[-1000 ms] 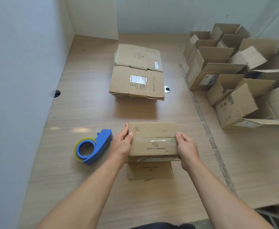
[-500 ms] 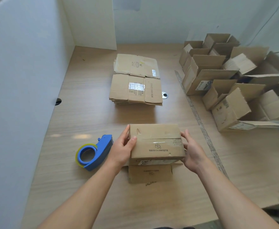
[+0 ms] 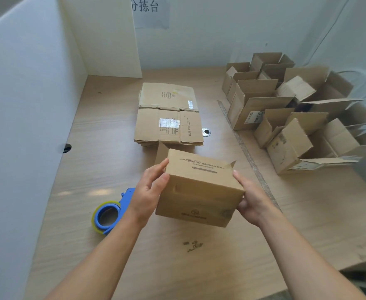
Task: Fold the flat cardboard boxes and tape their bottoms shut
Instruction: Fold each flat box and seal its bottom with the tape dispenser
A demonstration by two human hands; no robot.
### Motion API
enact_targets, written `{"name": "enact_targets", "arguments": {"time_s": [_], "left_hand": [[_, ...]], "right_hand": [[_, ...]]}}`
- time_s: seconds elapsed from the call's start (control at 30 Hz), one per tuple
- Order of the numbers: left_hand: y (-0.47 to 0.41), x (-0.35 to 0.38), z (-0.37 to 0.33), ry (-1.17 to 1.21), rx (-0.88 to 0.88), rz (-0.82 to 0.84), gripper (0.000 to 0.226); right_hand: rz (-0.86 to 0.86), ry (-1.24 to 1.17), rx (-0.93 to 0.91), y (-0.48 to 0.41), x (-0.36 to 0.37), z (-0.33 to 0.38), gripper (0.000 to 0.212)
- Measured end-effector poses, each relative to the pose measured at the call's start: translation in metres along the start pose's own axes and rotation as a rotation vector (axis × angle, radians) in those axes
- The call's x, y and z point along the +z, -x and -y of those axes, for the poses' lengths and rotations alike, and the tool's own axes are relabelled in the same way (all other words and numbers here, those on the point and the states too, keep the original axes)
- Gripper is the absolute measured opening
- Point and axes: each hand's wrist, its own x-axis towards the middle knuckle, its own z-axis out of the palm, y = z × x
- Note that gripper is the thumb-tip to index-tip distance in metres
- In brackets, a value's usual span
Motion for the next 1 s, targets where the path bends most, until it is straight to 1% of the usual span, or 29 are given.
{"name": "enact_targets", "arguments": {"time_s": [0.03,0.1,0.17,0.2,0.23,0.3,0.33,0.43,0.5,0.57,0.6,0.63,0.7,0.73,0.77,0.8,0.83,0.87,0.93,1.0], "left_hand": [[0.000,0.000,-0.002,-0.021,0.012,0.006,0.039],[-0.003,-0.004,-0.003,-0.048,0.005,0.021,0.047],[-0.005,-0.008,-0.003,-0.091,-0.022,0.046,0.063],[-0.006,-0.008,-0.002,-0.132,-0.044,0.054,0.070],[-0.007,-0.008,-0.002,-0.176,-0.067,0.049,0.071],[-0.006,-0.007,0.001,-0.246,-0.122,0.035,0.064],[-0.005,-0.006,0.004,-0.259,-0.148,0.034,0.061],[0.002,-0.011,0.021,-0.296,-0.199,0.049,0.058],[0.011,-0.015,0.032,-0.315,-0.230,0.070,0.059],[0.020,-0.016,0.036,-0.331,-0.244,0.089,0.058],[0.023,-0.018,0.037,-0.336,-0.232,0.085,0.055],[0.025,-0.019,0.035,-0.337,-0.212,0.062,0.054],[0.023,-0.022,0.027,-0.340,-0.161,-0.013,0.056],[0.021,-0.023,0.021,-0.337,-0.131,-0.035,0.057],[0.017,-0.022,0.016,-0.341,-0.109,-0.049,0.058],[0.013,-0.021,0.010,-0.362,-0.105,-0.061,0.056],[0.009,-0.018,0.004,-0.386,-0.114,-0.074,0.054],[0.005,-0.016,0.001,-0.413,-0.130,-0.092,0.053],[-0.001,-0.013,-0.002,-0.453,-0.174,-0.115,0.050],[-0.005,-0.011,0.003,-0.472,-0.231,-0.107,0.041]], "right_hand": [[0.023,-0.011,-0.002,0.000,-0.002,-0.001,0.033],[0.070,-0.016,-0.028,0.003,-0.007,-0.002,0.031],[0.117,0.012,-0.090,0.006,-0.012,-0.004,0.032],[0.139,0.031,-0.130,0.007,-0.013,-0.007,0.038],[0.155,0.065,-0.177,0.008,-0.013,-0.009,0.048],[0.170,0.148,-0.264,0.008,-0.011,-0.015,0.065],[0.166,0.162,-0.291,0.008,-0.011,-0.018,0.067],[0.113,0.162,-0.295,0.012,-0.015,-0.025,0.057],[0.058,0.200,-0.289,0.015,-0.020,-0.028,0.059],[0.033,0.209,-0.344,0.017,-0.024,-0.031,0.062],[-0.009,0.250,-0.413,0.020,-0.024,-0.030,0.060],[-0.078,0.335,-0.507,0.021,-0.023,-0.028,0.058],[-0.237,0.581,-0.708,0.024,-0.020,-0.021,0.054],[-0.279,0.696,-0.820,0.025,-0.017,-0.016,0.052],[-0.278,0.806,-0.917,0.024,-0.012,-0.010,0.049],[-0.233,0.918,-0.978,0.024,-0.007,-0.006,0.048],[-0.158,1.029,-0.990,0.022,0.000,-0.003,0.048],[-0.072,1.142,-0.956,0.020,0.006,-0.002,0.049],[0.070,1.373,-0.796,0.016,0.019,-0.001,0.052],[0.147,1.580,-0.635,0.014,0.028,-0.001,0.058]]}}
